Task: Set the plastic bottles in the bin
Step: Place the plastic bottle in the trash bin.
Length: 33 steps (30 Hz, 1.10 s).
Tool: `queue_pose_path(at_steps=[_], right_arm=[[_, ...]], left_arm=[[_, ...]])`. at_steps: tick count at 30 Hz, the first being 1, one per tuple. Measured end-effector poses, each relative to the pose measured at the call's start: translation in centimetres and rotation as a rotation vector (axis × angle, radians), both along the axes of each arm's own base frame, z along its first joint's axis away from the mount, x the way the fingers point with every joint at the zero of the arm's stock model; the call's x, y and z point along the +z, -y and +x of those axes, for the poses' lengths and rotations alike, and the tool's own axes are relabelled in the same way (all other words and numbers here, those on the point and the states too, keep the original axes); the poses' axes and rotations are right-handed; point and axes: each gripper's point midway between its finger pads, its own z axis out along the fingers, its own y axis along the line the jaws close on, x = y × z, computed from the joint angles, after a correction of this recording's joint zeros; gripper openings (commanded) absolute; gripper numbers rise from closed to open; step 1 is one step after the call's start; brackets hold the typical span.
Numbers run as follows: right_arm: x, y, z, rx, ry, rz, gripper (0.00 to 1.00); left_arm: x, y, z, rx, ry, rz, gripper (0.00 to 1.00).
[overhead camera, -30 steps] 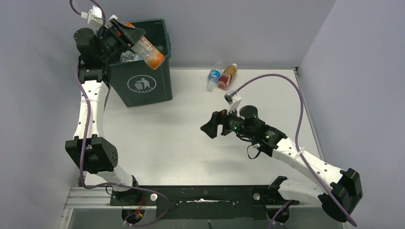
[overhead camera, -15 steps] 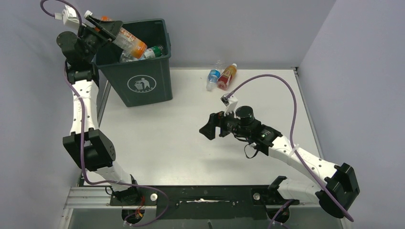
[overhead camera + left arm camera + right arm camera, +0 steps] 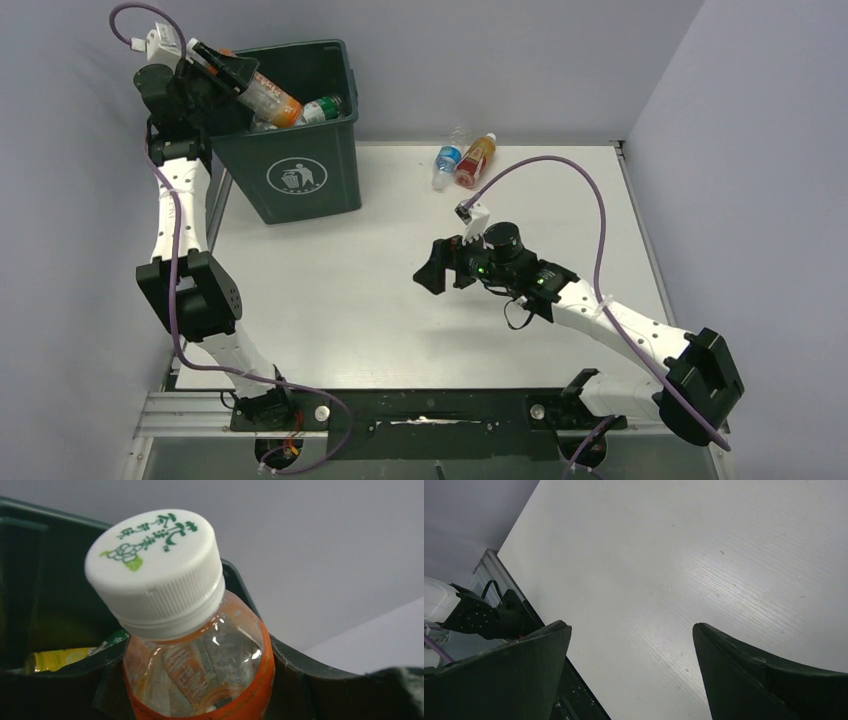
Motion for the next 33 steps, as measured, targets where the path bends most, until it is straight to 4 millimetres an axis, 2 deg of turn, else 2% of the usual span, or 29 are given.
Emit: queue_pose_path(at_steps=[6,8,12,19,23,28,33], right_arm=[[-0.8,-0.1,0.1,0.001,-0.015,-0.016,0.98],[-1.1,-0.1,0.2,-0.003,-0.02,-0.022,0.98],[-1.6,0.3,0.9,-0.034,-0.026,-0.041,0.98],[-2.9,2.3,4.1,-0.145,-0.066,-0.077,0.98],[-3.6,3.2,5.7,-0.199,-0.093,-0.089,0.98],[-4.0,2.9,6.8,-0.211,-0.109,-0.1,0.98],[-4.2,2.9,7.5,-0.22,-0.118,-0.104,0.98]], left_arm=[[-3.8,-0.8,1.4,0.019,-0.153,0.024,0.77],[-4.9,-1.0,1.3,0.026,-0.196,0.03,0.8],[-5.8,-1.2,1.0,0.04,-0.243,0.046,0.81],[-4.9,-1.7,0.1,0.07,-0.262,0.093,0.83],[-3.4,-1.9,-1.0,0.096,-0.255,0.124,0.83],[-1.5,-2.0,-1.7,0.11,-0.229,0.161,0.84],[-1.3,-2.2,-2.1,0.117,-0.245,0.182,0.84]])
